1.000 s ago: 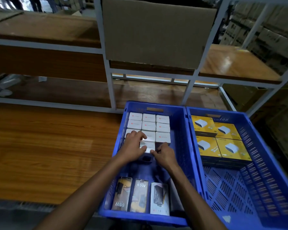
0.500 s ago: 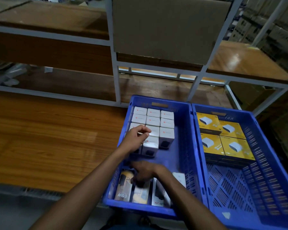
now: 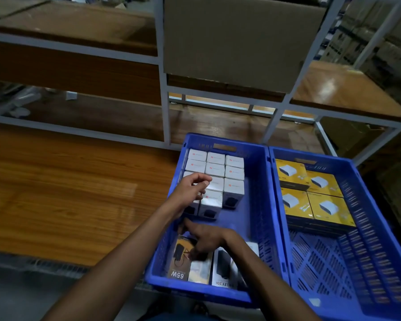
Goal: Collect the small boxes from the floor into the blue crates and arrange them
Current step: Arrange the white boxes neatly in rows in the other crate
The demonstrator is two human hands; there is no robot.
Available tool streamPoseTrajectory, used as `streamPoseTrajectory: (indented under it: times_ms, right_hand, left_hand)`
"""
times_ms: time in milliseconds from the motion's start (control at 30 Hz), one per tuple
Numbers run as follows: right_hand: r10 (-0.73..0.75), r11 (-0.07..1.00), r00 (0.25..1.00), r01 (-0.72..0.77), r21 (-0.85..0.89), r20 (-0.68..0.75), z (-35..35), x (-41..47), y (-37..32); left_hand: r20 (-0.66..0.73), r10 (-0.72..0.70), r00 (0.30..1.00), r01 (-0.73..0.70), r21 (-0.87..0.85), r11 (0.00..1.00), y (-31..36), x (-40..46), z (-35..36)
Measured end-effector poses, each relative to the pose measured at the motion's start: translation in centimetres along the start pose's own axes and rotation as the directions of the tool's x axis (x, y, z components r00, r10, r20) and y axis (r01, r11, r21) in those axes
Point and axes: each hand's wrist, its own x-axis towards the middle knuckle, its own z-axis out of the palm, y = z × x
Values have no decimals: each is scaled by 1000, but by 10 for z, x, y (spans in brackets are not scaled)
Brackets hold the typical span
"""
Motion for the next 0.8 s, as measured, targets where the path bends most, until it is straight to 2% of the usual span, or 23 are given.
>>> streamPoseTrajectory:
  times_ms: [133,300,467,533,700,800]
  right_hand:
    - [-19,998,1000,19,56,2,2,-2,-2]
    - [19,998,994,-12,60,-107,8,7,-10]
    - [114,993,993,-115,-17,-37,13,14,-12]
    - [113,993,994,-113,-43,-5,13,15,-13]
    - [77,997,997,-77,0,0,12,13,-12]
    - [68,993,998,-67,93,-6,12,13,-12]
  left_hand:
    - [9,-6,1000,6,5,1000,0,0,0]
    - [5,-1,1000,1,3,1000,1,-1,1]
    - [-3,0,1000,0,0,1000,1,-2,0]
    - [-4,7,1000,-7,1,1000,0,-2,0]
    - [-3,14,1000,-14,4,1000,-1,-2,0]
    - [-3,12,1000,-12,17,1000,0,-2,0]
